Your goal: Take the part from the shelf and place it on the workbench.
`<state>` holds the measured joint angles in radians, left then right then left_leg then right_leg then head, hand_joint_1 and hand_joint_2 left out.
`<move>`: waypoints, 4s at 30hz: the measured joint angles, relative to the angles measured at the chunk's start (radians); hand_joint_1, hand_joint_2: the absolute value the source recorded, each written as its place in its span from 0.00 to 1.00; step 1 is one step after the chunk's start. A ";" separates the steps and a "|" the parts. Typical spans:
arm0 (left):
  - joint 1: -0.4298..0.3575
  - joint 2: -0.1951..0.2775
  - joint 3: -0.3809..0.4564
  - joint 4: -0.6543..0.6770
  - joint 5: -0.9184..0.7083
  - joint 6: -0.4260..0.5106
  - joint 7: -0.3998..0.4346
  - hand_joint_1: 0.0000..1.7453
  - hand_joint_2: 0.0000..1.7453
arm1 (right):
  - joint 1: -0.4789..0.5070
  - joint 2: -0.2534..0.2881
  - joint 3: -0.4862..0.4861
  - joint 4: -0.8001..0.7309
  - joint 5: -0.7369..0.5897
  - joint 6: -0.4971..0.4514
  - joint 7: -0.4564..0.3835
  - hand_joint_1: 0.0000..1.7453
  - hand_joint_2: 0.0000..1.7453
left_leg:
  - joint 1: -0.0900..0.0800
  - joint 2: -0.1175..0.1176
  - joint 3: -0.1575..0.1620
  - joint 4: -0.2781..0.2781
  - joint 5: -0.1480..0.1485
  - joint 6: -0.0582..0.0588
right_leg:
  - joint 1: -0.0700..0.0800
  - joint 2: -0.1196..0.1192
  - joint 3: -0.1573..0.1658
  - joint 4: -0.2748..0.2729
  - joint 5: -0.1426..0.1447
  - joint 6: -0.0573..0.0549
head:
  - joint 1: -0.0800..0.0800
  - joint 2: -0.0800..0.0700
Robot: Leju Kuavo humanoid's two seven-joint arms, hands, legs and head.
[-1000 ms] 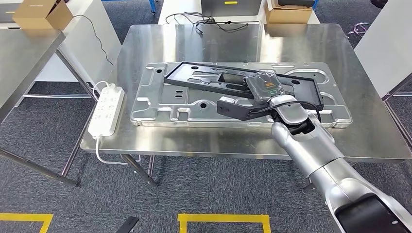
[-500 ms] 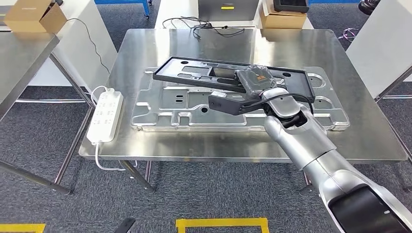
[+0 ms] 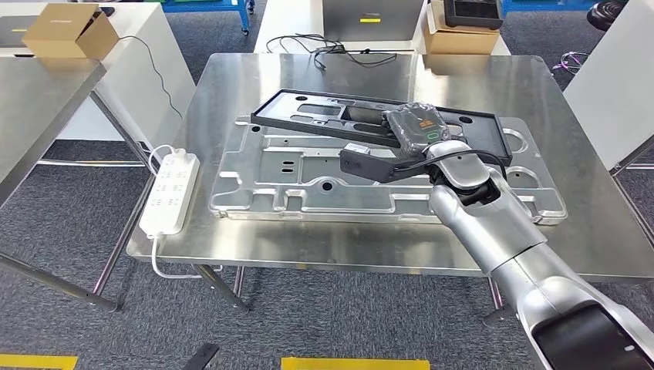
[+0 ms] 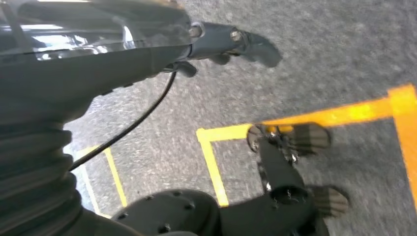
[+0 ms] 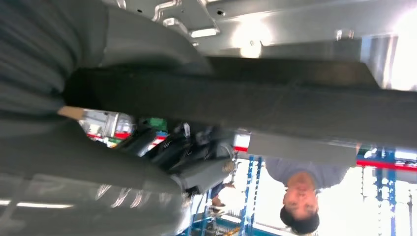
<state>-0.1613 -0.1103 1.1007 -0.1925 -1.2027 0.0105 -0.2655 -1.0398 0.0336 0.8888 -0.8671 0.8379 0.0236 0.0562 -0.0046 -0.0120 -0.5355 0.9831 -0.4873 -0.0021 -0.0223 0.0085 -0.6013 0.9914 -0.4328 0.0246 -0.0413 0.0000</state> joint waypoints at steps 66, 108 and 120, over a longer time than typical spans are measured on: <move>-0.005 0.005 -0.011 0.002 0.042 -0.015 0.002 0.00 0.00 | -0.032 0.028 0.006 0.029 0.000 -0.015 -0.005 0.00 0.00 | -0.007 0.009 -0.070 -0.022 0.091 0.045 | -0.008 -0.001 -0.078 0.231 -0.149 0.039 | -0.001 0.000; 0.026 0.009 0.014 0.003 0.113 0.012 -0.023 0.00 0.00 | 0.184 -0.130 -0.117 -0.311 0.138 -0.420 0.055 0.00 0.00 | -0.001 0.004 -0.101 0.029 0.070 -0.003 | -0.001 -0.016 0.075 -0.015 -0.040 0.002 | -0.008 0.000; 0.068 0.008 0.075 0.003 0.167 0.030 -0.059 0.00 0.00 | 0.832 -0.279 -0.498 -0.944 0.208 -0.710 -0.095 0.00 0.00 | -0.004 -0.002 0.127 -0.041 -0.057 0.001 | -0.010 -0.029 -0.017 -0.022 0.062 0.011 | -0.031 0.000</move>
<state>-0.0929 -0.1024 1.1754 -0.1892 -1.0353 0.0402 -0.3243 -0.2081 -0.2454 0.3907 -1.8111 1.0459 -0.6866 -0.0393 -0.0083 -0.0136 -0.4082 0.9423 -0.5442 -0.0012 -0.0327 -0.0205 -0.6183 0.9698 -0.3706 0.0360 -0.0725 0.0000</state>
